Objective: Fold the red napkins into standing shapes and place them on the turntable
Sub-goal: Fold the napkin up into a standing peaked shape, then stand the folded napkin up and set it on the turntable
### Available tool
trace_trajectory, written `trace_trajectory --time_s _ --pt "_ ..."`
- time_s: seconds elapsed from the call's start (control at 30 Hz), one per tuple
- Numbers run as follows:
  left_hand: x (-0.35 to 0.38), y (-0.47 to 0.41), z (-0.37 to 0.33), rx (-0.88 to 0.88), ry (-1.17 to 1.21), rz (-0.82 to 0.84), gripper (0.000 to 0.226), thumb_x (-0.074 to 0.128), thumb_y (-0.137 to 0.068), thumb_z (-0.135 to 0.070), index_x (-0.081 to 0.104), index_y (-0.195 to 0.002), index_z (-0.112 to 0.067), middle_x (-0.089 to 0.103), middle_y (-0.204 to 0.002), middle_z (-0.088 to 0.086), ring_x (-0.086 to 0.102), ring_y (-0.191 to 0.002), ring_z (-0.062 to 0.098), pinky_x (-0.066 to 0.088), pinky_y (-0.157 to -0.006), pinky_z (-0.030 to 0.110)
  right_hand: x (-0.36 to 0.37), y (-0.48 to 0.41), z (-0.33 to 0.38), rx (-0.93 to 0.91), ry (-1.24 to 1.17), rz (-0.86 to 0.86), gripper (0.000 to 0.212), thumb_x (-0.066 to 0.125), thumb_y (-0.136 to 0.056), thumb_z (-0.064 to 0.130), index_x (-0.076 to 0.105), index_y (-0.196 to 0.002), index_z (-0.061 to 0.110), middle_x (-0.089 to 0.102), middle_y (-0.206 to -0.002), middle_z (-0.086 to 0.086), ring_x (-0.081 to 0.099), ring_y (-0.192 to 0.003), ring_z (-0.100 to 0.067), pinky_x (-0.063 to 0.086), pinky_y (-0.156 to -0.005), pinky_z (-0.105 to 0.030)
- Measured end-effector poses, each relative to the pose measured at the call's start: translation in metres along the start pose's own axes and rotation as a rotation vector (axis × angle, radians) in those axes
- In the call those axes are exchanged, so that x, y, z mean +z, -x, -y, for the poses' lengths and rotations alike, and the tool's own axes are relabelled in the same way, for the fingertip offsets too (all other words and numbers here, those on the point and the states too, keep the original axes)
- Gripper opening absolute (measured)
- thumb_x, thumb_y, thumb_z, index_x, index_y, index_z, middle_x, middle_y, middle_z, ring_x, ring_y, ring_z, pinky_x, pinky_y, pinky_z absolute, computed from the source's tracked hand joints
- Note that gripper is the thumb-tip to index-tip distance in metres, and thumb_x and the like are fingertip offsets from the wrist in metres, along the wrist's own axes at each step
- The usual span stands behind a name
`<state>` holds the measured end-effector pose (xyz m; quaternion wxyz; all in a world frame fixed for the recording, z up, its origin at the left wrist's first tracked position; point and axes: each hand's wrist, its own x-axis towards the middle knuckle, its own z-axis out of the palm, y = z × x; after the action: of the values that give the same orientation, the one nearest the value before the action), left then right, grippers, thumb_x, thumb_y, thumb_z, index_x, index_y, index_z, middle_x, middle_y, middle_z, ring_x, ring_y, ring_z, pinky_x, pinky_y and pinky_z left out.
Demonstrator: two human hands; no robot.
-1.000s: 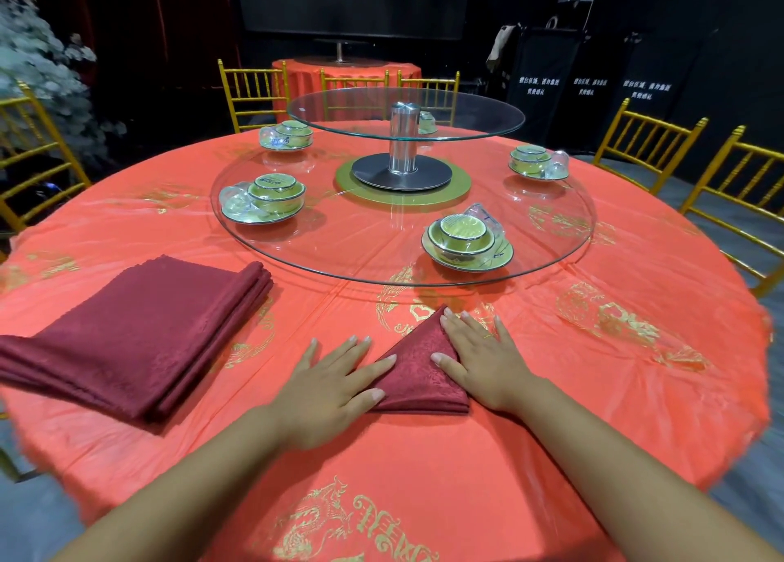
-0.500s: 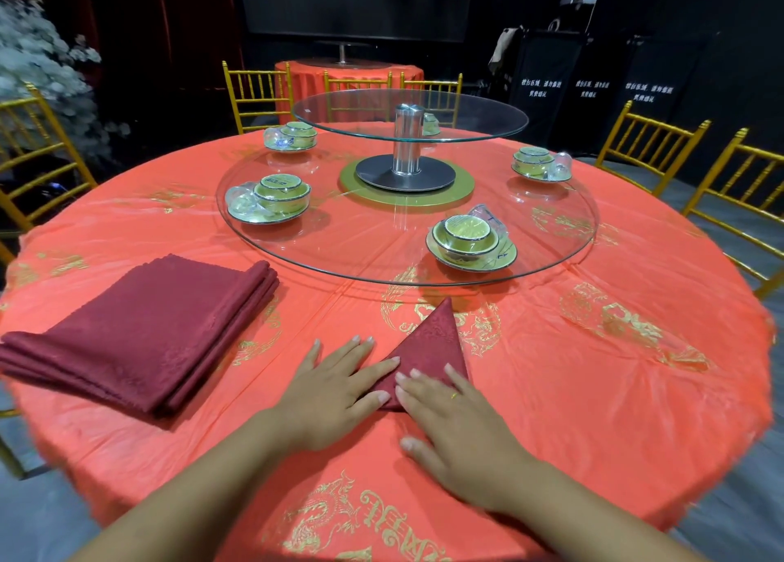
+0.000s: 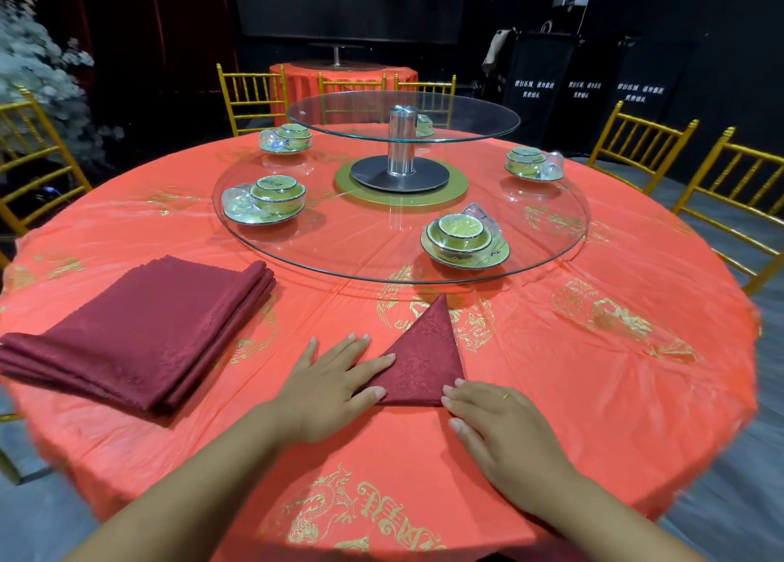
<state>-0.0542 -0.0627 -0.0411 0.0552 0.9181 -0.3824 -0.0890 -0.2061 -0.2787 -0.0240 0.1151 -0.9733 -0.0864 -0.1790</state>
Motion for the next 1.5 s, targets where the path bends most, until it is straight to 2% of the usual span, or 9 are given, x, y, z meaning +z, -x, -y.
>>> trace_trajectory --time_s 0.3,0.63,0.77,0.9,1.07,1.13,1.23,1.37,1.5 --pt "-0.023 -0.009 -0.027 -0.040 0.036 -0.146 0.055 0.052 -0.085 -0.046 0.047 -0.139 -0.037 0.040 -0.117 -0.001 0.037 -0.117 0.020 0.035 -0.101 0.035 0.008 -0.034 -0.004 0.426 -0.100 0.012 0.022 0.064 -0.085 0.040 0.060 -0.079 0.019 0.053 -0.085 0.003 0.051 -0.091 -0.020 0.041 -0.079 -0.033" --pt "-0.029 -0.003 -0.045 -0.139 0.323 -0.106 0.042 0.058 -0.090 -0.038 0.060 -0.128 -0.021 0.047 -0.091 0.002 0.056 -0.096 0.023 0.041 -0.083 0.028 0.005 -0.058 -0.022 0.691 -0.124 0.227 0.035 0.061 -0.079 0.052 0.049 -0.070 0.020 0.055 -0.096 -0.007 0.053 -0.096 -0.028 0.041 -0.076 -0.035" --pt "-0.024 0.008 -0.060 -0.228 0.891 0.027 0.037 0.063 -0.090 -0.031 0.064 -0.118 -0.006 0.055 -0.067 0.002 0.057 -0.061 0.017 0.056 -0.069 0.033 -0.008 -0.071 -0.027 0.752 -0.410 0.162 0.025 0.067 -0.080 0.033 0.048 -0.076 0.017 0.057 -0.075 -0.001 0.055 -0.074 -0.023 0.036 -0.058 -0.031" --pt "-0.022 0.015 -0.080 -0.198 1.228 0.185 0.041 0.063 -0.091 -0.025 0.053 -0.129 -0.013 0.066 -0.098 0.003 0.069 -0.074 0.009 0.053 -0.062 0.024 -0.027 -0.083 -0.017 0.617 -0.699 -0.090 0.022 0.073 -0.077 0.017 0.054 -0.087 0.016 0.061 -0.080 -0.003 0.055 -0.073 -0.019 0.043 -0.066 -0.029" --pt "-0.038 0.009 -0.078 -0.016 0.593 -0.769 0.042 0.078 -0.071 -0.022 0.065 -0.112 -0.023 0.057 -0.095 -0.007 0.052 -0.083 0.001 0.038 -0.080 0.020 -0.057 -0.092 -0.003 0.242 -0.525 -0.140 0.024 0.078 -0.071 0.015 0.058 -0.080 0.025 0.061 -0.071 0.012 0.054 -0.064 0.000 0.039 -0.061 -0.014" --pt "-0.047 0.007 -0.067 0.050 0.422 -0.889 0.065 0.077 -0.064 -0.031 0.059 -0.125 -0.021 0.054 -0.115 -0.002 0.047 -0.104 0.009 0.033 -0.093 0.023 -0.064 -0.091 -0.001 0.106 -0.510 -0.094 0.024 0.077 -0.072 0.013 0.059 -0.080 0.025 0.060 -0.069 0.012 0.052 -0.062 -0.001 0.041 -0.062 -0.020" --pt "-0.049 0.002 -0.053 0.092 0.420 -0.672 0.072 0.074 -0.062 -0.039 0.057 -0.130 -0.021 0.053 -0.133 0.001 0.046 -0.123 0.015 0.033 -0.105 0.032 -0.064 -0.086 0.001 0.019 -0.500 -0.014 0.021 0.076 -0.072 0.012 0.060 -0.081 0.023 0.062 -0.073 0.008 0.055 -0.067 -0.012 0.046 -0.067 -0.034" --pt "-0.033 -0.001 -0.044 0.036 0.569 -0.389 0.014 0.074 -0.070 -0.039 0.060 -0.071 -0.035 0.059 -0.066 -0.016 0.051 -0.065 -0.002 0.042 -0.065 0.030 -0.049 -0.075 0.003 0.053 -0.546 0.050 0.026 0.075 -0.073 0.010 0.059 -0.081 0.028 0.059 -0.070 0.011 0.052 -0.066 -0.005 0.044 -0.065 -0.026" --pt "-0.019 -0.003 -0.045 -0.011 0.682 -0.396 0.026 0.067 -0.069 -0.045 0.057 -0.066 -0.021 0.047 -0.054 -0.011 0.040 -0.053 0.004 0.036 -0.056 0.035 -0.034 -0.068 0.003 0.128 -0.648 -0.032 0.021 0.075 -0.076 0.016 0.063 -0.091 0.026 0.065 -0.081 0.014 0.057 -0.076 0.001 0.044 -0.071 -0.016"
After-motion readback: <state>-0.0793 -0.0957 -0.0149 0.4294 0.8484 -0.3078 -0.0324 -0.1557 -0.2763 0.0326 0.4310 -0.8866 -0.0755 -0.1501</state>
